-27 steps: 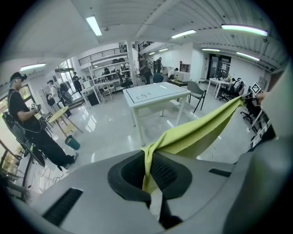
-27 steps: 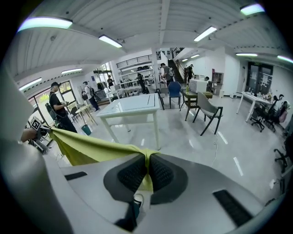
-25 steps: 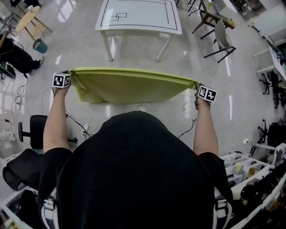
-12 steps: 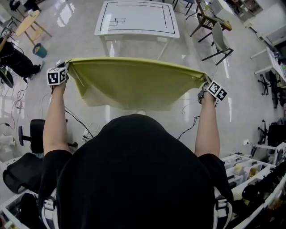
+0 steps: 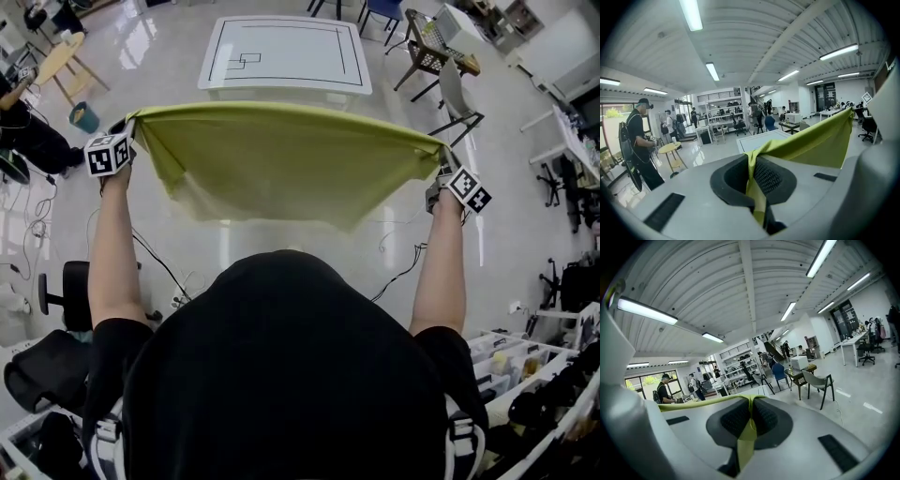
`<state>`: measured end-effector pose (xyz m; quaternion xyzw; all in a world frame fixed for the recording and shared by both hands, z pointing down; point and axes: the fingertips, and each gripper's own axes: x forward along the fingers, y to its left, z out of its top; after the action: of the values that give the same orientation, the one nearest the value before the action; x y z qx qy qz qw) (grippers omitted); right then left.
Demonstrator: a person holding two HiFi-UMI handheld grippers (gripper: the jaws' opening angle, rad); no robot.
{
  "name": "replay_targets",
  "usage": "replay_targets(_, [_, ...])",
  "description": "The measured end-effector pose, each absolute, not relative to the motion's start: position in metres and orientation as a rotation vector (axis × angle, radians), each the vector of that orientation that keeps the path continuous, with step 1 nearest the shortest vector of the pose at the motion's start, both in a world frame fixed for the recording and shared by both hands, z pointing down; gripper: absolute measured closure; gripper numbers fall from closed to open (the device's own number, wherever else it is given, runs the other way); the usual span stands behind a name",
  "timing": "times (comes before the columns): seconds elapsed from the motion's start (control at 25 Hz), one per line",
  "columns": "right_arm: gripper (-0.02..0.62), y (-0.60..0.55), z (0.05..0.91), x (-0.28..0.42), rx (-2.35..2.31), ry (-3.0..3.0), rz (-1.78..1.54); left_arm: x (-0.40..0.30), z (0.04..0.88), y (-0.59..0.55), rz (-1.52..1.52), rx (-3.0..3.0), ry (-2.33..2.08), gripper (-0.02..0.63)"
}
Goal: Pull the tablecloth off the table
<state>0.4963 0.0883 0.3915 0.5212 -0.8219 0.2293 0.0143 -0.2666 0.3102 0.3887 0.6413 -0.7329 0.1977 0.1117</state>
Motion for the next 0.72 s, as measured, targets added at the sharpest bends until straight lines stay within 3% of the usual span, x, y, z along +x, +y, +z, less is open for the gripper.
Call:
replay_targets(0.44, [0.575,0.081,0.319,0.5,1.65,-2.66,0.574,-0.267,0.325,0.294,0.567,1.955,-2.217,0.581])
replay_targets(0.72, [0.575,0.09,0.318,0.508,1.637,-2.642,0.521,-0.261,0.322,0.296,0.554,1.965,-2.213,0.581])
